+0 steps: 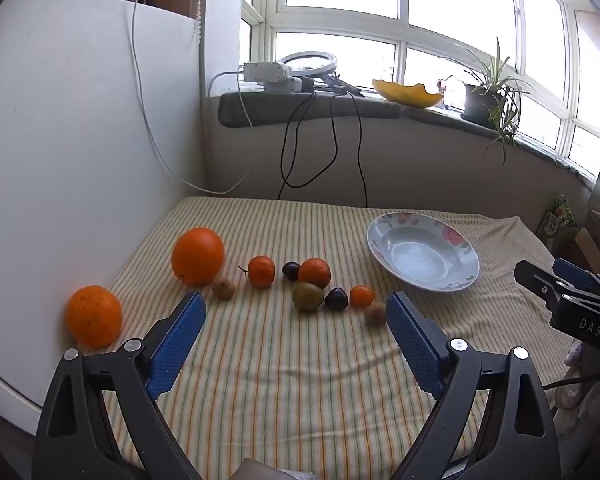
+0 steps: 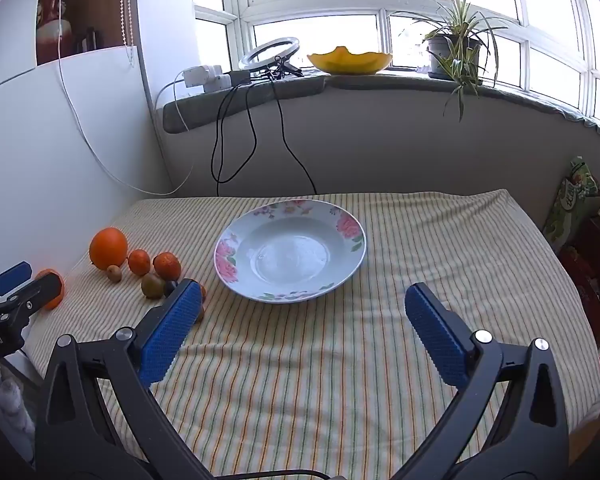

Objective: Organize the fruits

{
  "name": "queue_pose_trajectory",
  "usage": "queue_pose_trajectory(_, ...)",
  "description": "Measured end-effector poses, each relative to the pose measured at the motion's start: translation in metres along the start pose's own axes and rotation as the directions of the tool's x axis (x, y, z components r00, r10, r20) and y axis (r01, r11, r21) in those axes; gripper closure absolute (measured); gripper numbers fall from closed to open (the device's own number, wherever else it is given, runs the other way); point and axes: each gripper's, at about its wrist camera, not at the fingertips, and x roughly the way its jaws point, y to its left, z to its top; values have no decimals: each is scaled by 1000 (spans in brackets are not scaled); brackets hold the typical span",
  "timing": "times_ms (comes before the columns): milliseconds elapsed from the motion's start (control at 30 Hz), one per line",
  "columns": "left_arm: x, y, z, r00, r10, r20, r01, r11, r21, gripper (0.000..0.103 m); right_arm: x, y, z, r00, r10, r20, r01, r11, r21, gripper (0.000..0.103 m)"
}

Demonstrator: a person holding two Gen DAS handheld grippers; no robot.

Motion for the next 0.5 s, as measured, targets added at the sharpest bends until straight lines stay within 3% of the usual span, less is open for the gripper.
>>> queue_pose_trajectory(33, 0, 0, 0, 1000, -1, 1, 1, 1000, 2, 11, -1, 0, -1, 999, 4, 35, -4, 1000, 2, 0)
queue_pose_trajectory(500, -3, 1, -2, 1000, -8, 10, 9, 1000, -25, 11, -1, -2, -1, 1000, 2, 15, -2, 1000, 4, 0)
